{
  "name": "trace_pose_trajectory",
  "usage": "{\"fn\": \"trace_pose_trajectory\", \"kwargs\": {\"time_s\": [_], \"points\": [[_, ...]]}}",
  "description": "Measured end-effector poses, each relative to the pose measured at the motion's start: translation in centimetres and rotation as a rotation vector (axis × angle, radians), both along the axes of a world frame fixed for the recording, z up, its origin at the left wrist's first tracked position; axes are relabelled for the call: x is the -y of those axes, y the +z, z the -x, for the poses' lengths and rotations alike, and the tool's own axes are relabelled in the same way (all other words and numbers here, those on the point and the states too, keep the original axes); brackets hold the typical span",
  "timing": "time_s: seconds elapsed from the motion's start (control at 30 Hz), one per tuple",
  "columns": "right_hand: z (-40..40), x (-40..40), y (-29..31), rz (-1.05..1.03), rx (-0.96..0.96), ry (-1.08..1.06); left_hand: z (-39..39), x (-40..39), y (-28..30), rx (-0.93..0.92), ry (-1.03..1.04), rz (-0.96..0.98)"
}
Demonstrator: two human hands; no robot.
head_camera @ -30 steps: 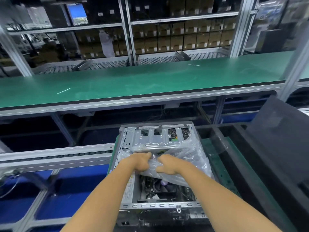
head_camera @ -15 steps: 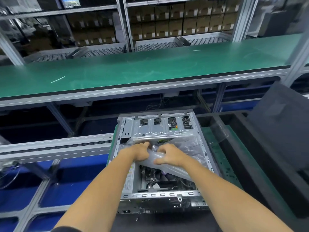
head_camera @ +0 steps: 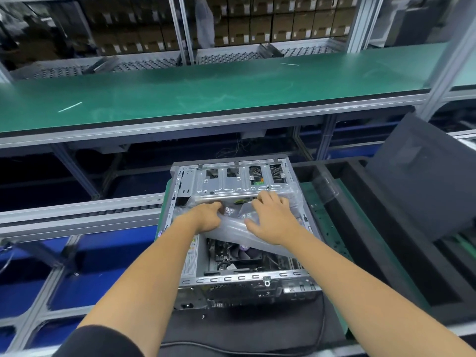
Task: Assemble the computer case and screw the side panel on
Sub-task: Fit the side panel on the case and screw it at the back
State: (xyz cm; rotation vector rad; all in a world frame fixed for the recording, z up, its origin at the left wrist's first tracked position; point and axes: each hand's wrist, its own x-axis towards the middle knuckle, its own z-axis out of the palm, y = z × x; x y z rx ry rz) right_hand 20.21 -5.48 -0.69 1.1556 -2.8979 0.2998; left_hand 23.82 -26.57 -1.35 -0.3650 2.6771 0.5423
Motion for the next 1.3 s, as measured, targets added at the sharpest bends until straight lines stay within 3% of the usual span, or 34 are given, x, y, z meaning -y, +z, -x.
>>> {"fn": "trace_pose_trajectory", "kwargs": {"time_s": [0.17,0.47,0.77,1.0,1.17,1.3], "points": [[-1.5,0.4,-0.7,-0.089,-0.075,-0.045,-0.2,0.0,0.3,-0.022,0.029,-0.033],[-2.4,0.4,-0.9,-0.194,0.030,-0.047,-0.1,0.3,0.2,-0.034,0.023,-0.046],[-4.0,1.2,-0.8,-0.272,-0.176,-0.008,0.1,0.5,0.0,-0.032,-0.014,-0.046],[-3.4,1.3,0.4,-0.197,-0.286,0.141,0.2,0.5,0.0,-0.036,-0.007,-0.028],[-3.4,1.9,0.8,-0.144,-0.192,0.033,0.2,0.5,-0.1,-0.055,0.008,-0.034],[-3.0,0.6,1.0,-0.094,-0.134,-0.189,0.1,0.1,0.2,-0.074,-0.001,-0.008]]}}
